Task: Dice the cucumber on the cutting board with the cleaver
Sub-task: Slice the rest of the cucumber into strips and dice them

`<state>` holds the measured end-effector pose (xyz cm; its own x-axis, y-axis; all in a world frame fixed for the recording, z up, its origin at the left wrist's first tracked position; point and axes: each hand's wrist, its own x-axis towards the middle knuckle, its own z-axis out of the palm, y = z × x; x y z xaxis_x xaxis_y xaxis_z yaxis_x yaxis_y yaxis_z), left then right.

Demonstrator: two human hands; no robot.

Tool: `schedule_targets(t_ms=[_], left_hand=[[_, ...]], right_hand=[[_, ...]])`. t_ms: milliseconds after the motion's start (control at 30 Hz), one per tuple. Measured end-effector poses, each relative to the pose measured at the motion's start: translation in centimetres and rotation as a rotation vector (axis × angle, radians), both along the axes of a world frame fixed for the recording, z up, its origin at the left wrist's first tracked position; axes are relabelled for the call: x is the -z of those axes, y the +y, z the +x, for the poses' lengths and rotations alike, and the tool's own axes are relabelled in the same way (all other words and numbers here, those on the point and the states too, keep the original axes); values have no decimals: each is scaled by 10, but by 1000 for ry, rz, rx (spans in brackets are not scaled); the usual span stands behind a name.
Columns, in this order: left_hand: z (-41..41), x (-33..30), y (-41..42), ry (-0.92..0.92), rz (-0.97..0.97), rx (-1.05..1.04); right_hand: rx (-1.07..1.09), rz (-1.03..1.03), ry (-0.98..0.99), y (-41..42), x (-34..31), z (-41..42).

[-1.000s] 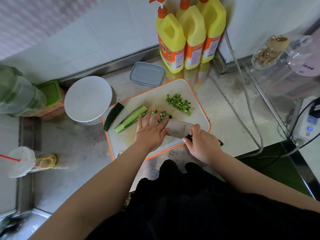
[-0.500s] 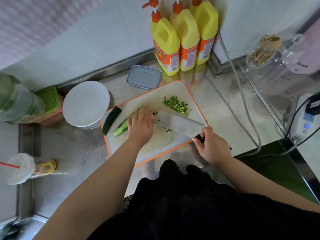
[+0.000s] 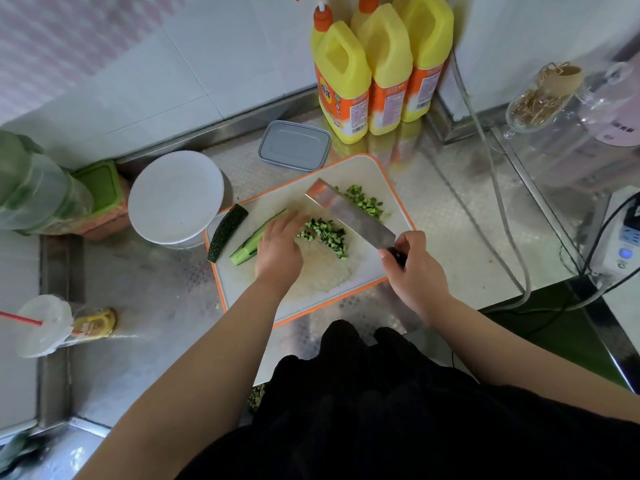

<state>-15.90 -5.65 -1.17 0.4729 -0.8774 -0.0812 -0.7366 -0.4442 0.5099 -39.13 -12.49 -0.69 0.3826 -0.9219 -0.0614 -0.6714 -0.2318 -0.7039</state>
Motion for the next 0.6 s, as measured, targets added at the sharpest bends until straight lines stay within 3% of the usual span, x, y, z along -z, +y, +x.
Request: schedule_targets(t_ms=[133,267,600], left_hand=[[31,3,1,-69,157,-196],[59,8,-1,-166,404,-130],[57,13,10,-331,308,-16]], right_hand=[[5,48,-31,-1,-12,10],[-14,55,-22,1,-16,20],[-12,131,11,3,-12,23]])
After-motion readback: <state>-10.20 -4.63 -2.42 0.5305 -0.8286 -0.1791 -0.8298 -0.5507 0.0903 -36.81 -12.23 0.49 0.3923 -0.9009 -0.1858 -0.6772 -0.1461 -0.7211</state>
